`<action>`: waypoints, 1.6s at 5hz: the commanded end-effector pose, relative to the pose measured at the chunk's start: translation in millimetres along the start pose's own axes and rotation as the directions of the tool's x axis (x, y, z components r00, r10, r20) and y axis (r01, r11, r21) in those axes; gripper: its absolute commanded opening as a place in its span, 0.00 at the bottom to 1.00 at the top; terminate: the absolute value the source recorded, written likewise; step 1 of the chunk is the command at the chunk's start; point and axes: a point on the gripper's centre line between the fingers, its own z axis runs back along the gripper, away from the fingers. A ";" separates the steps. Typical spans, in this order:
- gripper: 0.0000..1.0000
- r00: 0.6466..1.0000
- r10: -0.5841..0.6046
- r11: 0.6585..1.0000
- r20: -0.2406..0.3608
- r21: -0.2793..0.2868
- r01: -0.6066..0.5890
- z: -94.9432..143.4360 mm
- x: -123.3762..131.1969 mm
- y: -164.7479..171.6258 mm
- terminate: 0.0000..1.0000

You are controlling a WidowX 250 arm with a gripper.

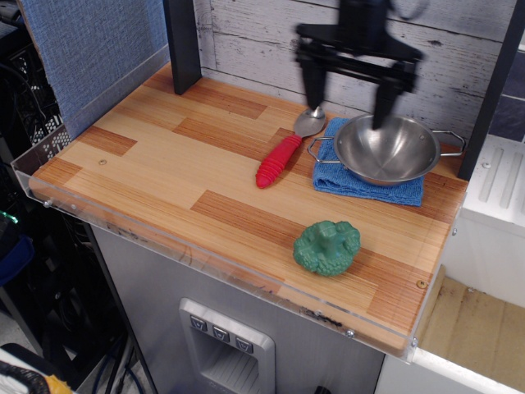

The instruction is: Put the silver bowl left of the red handled utensil.

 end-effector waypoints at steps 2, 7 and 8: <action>1.00 0.990 -0.135 0.989 0.032 -0.050 0.137 -5.7 12.5 -43.9 0.00; 1.00 0.986 -0.143 0.987 -0.082 -0.090 0.136 -44.7 6.1 -62.6 0.00; 1.00 0.983 -0.155 0.985 -0.096 -0.089 0.146 -52.4 5.1 -69.2 0.00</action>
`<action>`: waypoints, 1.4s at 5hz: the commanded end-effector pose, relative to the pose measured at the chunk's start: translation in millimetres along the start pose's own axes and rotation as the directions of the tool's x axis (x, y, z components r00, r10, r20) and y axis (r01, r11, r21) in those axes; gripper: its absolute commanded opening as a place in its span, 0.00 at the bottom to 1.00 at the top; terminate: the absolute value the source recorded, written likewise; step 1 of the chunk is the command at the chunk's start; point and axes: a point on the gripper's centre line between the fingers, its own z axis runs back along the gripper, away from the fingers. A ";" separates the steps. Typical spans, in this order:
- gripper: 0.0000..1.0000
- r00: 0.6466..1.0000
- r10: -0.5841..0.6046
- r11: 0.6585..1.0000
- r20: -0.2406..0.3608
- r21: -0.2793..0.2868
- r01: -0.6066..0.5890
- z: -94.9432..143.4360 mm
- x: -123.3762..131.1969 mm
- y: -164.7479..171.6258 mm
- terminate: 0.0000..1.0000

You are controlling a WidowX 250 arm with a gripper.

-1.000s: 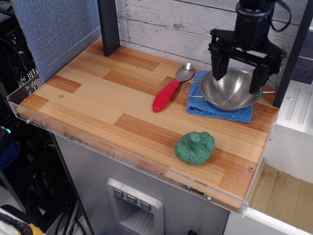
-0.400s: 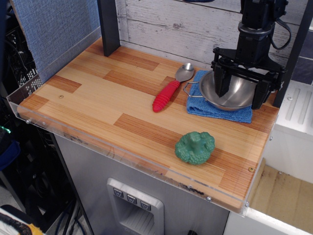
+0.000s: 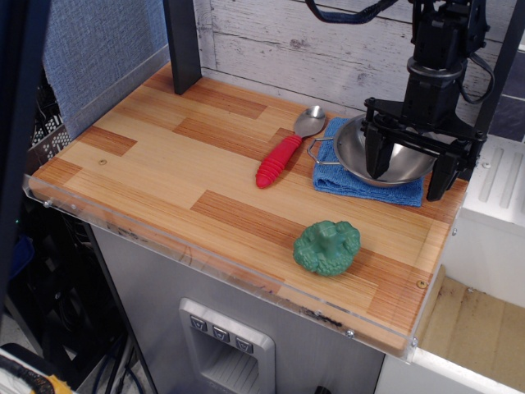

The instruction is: Put the silver bowl left of the red handled utensil.

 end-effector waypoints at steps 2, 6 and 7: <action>1.00 0.999 -0.033 0.999 0.020 0.017 0.033 3.3 5.0 -22.6 0.00; 0.00 0.998 -0.061 0.998 0.007 0.026 0.061 5.5 4.8 -20.2 0.00; 0.00 0.997 -0.060 0.998 0.043 0.039 0.058 24.3 2.6 -15.2 0.00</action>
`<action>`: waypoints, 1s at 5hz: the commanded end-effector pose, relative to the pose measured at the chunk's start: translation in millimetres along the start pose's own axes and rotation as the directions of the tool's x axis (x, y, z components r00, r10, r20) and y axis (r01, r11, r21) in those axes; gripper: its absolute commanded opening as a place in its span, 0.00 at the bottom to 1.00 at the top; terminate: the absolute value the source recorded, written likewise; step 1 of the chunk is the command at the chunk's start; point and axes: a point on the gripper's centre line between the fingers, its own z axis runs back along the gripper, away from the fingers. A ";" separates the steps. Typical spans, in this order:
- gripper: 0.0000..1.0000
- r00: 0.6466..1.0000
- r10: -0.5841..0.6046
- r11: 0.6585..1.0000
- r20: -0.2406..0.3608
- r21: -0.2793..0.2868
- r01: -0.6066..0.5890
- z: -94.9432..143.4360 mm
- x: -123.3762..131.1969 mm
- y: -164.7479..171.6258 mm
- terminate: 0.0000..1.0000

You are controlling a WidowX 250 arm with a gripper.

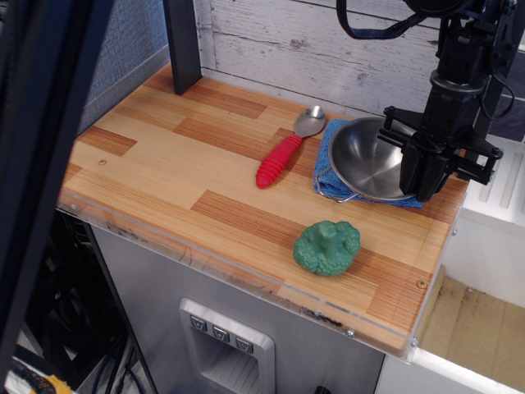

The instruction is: Put the silver bowl left of the red handled utensil.

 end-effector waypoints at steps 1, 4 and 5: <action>0.00 0.993 -0.004 1.000 0.117 0.017 0.002 57.3 -11.4 6.2 0.00; 0.00 0.988 0.040 0.999 0.151 0.016 -0.043 91.0 -28.0 33.5 0.00; 0.00 0.986 0.054 0.998 0.160 0.011 -0.056 97.3 -32.4 39.6 0.00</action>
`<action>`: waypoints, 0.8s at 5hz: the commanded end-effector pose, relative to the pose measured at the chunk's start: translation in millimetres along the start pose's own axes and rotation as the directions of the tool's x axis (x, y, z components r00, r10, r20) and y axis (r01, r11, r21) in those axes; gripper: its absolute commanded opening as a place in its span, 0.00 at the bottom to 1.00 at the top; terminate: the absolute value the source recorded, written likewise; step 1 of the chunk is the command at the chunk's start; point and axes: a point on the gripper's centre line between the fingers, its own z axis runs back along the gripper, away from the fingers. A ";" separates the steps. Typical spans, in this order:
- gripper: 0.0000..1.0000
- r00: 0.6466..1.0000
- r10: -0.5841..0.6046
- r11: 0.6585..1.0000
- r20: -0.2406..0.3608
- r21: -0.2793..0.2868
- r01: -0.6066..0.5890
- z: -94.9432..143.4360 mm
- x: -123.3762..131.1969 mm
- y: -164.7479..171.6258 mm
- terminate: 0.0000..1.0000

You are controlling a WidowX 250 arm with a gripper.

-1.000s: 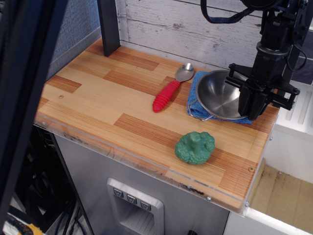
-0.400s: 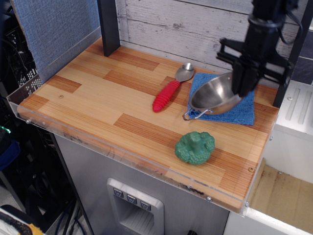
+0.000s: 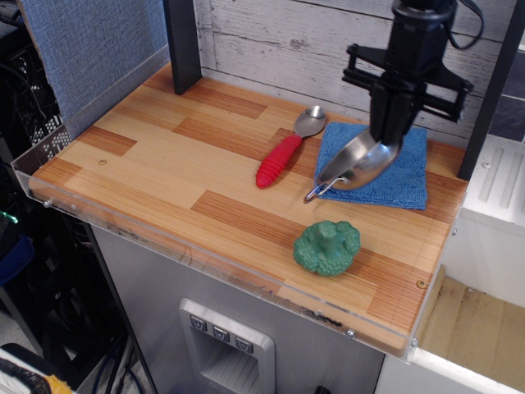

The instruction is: Put the silver bowl left of the red handled utensil.

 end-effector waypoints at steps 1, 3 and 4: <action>0.00 0.995 0.022 1.000 0.095 -0.011 -0.021 43.1 -10.3 4.5 0.00; 0.00 0.990 0.080 0.997 0.113 -0.008 -0.079 56.1 -20.5 23.3 0.00; 0.00 0.985 0.131 0.991 0.112 -0.010 -0.130 58.7 -27.6 53.2 0.00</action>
